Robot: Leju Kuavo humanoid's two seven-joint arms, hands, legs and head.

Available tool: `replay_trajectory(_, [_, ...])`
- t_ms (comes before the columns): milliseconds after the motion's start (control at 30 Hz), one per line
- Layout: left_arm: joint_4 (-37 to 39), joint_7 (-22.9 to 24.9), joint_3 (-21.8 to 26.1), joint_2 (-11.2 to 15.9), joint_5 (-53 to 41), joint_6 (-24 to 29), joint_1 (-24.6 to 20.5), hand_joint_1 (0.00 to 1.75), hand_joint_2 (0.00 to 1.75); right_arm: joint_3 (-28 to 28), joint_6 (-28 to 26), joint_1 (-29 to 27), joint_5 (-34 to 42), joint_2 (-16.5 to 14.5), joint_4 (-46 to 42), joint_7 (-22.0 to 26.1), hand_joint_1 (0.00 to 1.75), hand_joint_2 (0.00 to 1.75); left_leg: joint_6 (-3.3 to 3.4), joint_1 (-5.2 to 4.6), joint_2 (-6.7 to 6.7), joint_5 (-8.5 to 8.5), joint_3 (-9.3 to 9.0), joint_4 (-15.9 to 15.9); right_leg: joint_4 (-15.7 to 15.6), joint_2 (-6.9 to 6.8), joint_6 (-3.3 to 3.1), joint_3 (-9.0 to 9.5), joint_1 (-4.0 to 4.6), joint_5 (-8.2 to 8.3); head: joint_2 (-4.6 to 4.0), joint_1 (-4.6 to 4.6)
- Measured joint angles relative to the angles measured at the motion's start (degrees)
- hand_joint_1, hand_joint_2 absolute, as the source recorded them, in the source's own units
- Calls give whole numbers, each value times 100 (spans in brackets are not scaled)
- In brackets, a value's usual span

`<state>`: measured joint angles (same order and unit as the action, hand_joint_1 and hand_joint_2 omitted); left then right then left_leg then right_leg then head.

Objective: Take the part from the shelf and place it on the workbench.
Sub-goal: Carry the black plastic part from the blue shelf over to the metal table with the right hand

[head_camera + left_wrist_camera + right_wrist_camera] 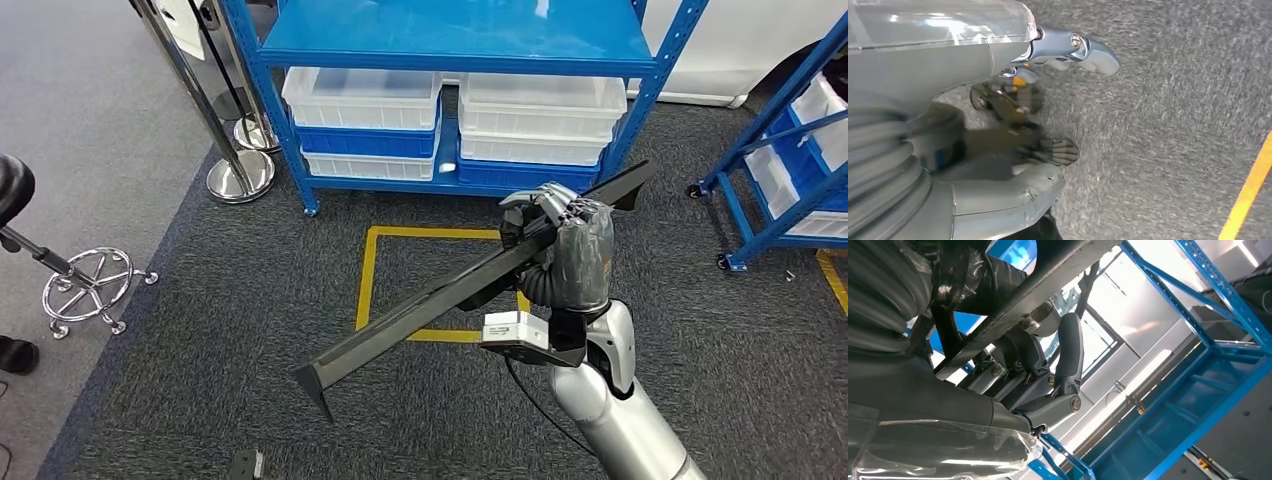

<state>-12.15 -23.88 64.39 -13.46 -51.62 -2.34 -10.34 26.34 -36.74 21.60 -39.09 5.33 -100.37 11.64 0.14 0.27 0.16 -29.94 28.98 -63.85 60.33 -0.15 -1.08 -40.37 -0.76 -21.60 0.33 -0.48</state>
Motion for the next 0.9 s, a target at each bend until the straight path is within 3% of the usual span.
replay_trajectory(33, [-1, -5, -1, 9, 1, 0, -13, 0, 175, -9, -14, 2, -4, 3, -20, 12, 175, 175, 28, -18, -7, -122, -276, 409, -21, -6, 28, -20, -1, 75, 0, 0])
replay_trajectory(67, [-1, -10, -1, 19, 1, -1, -24, 0, 175, -16, -30, 5, -12, 5, -38, 24, 175, 175, 50, -40, -12, -209, -436, 687, -58, -15, 63, -26, -8, 156, 0, -1])
replay_trajectory(133, [-1, -16, -2, 25, -1, -3, -28, 0, 175, -28, -52, 3, -24, 11, -55, 42, 175, 175, 84, -46, 4, -118, -391, 828, -147, -18, 136, -47, -21, 286, 0, -2])
replay_trajectory(167, [-1, -15, -2, 28, -1, -3, -24, 0, 175, -31, -55, 0, -27, 16, -57, 44, 175, 175, 124, -38, 19, -27, -325, 850, -123, -10, 163, -84, -21, 202, 0, -1])
replay_trajectory(200, [-1, -14, -2, 33, 0, -3, -18, 0, 175, -34, -57, -5, -27, 21, -57, 50, 175, 175, 165, -25, 38, 69, -247, 868, -2, -1, 180, -138, -21, -11, 0, 1])
replay_trajectory(267, [-1, -14, -2, 41, 1, -3, -11, 0, 175, -39, -58, -9, -27, 27, -58, 57, 175, 175, 234, -25, 58, 243, -56, 862, 580, 7, 199, -275, -31, -676, 0, 4])
replay_trajectory(300, [-1, -14, -2, 45, 2, -5, -10, 0, 175, -39, -59, -12, -27, 28, -58, 61, 175, 175, 246, -34, 63, 325, 55, 846, 974, 8, 211, -329, -36, -908, 0, 4])
replay_trajectory(333, [-1, -14, -2, 47, 1, -6, -9, 0, 175, -40, -59, -17, -27, 30, -58, 62, 175, 175, 246, -42, 66, 403, 175, 821, 1327, 8, 223, -351, -37, -984, 0, 5])
replay_trajectory(400, [-1, -14, -2, 50, 0, -7, -8, 0, 175, -40, -60, -24, -27, 32, -58, 62, 175, 175, 229, -50, 71, 531, 431, 737, 1610, 8, 232, -193, -37, -733, 0, 5])
replay_trajectory(433, [-1, -14, -2, 51, -2, -8, -7, 0, 175, -40, -62, -26, -27, 33, -58, 64, 175, 175, 217, -50, 73, 580, 550, 680, 1467, 7, 225, 22, -38, -577, 0, 6])
replay_trajectory(467, [-1, -14, -2, 52, -7, -8, -6, 0, 175, -40, -63, -25, -21, 33, -63, 69, 175, 175, 199, -54, 72, 621, 658, 616, 1133, 7, 210, 343, -36, -558, 0, 5])
replay_trajectory(533, [-1, -14, -7, 52, -28, -14, -4, 0, 175, -43, -63, -23, 11, 33, -87, 88, 175, 175, 150, -69, 63, 690, 792, 502, 298, 9, 171, 969, -15, -829, 0, 3])
replay_trajectory(567, [-1, -15, -12, 54, -40, -16, -3, 0, 175, -45, -54, -22, 42, 33, -100, 96, 175, 175, 119, -73, 60, 735, 831, 475, 12, 12, 151, 1148, 2, -978, 0, 2])
replay_trajectory(633, [-1, -14, -21, 63, -56, -19, 6, 0, 175, -48, -21, -36, 101, 34, -110, 96, 175, 175, 52, -66, 54, 822, 883, 467, -147, 5, 100, 1158, 9, -995, 0, 4])
replay_trajectory(667, [-1, -14, -23, 72, -59, -17, 15, 0, 175, -49, -3, -49, 127, 34, -110, 93, 175, 175, 16, -57, 45, 772, 922, 436, -149, -2, 61, 1101, 0, -929, 0, 3])
replay_trajectory(700, [-1, -13, -25, 80, -61, -16, 28, 0, 175, -49, 13, -66, 145, 35, -112, 90, 175, 175, -18, -48, 36, 601, 976, 323, -159, -11, 18, 1029, -14, -853, 0, 2])
replay_trajectory(800, [-1, -20, -36, 105, -61, -15, 52, 0, 175, -49, 51, -141, 187, 42, -137, 80, 175, 175, -105, -7, 24, -245, 1186, -545, -158, -23, -43, 752, -20, -617, 0, -5])
replay_trajectory(833, [-1, -24, -40, 114, -59, -15, 53, 0, 175, -49, 66, -178, 198, 49, -150, 78, 175, 175, -126, 5, 25, -373, 1215, -867, -149, -27, -41, 653, -17, -543, 0, -5])
replay_trajectory(867, [-1, -28, -43, 121, -55, -15, 53, 0, 175, -49, 84, -216, 208, 58, -168, 79, 175, 175, -138, 14, 25, -351, 1191, -1091, -136, -31, -37, 547, -15, -469, 0, -5])
replay_trajectory(900, [-1, -32, -44, 126, -50, -15, 51, 0, 175, -49, 104, -248, 216, 69, -187, 83, 175, 175, -140, 21, 24, -206, 1094, -1154, -118, -34, -30, 439, -14, -398, 0, -5])
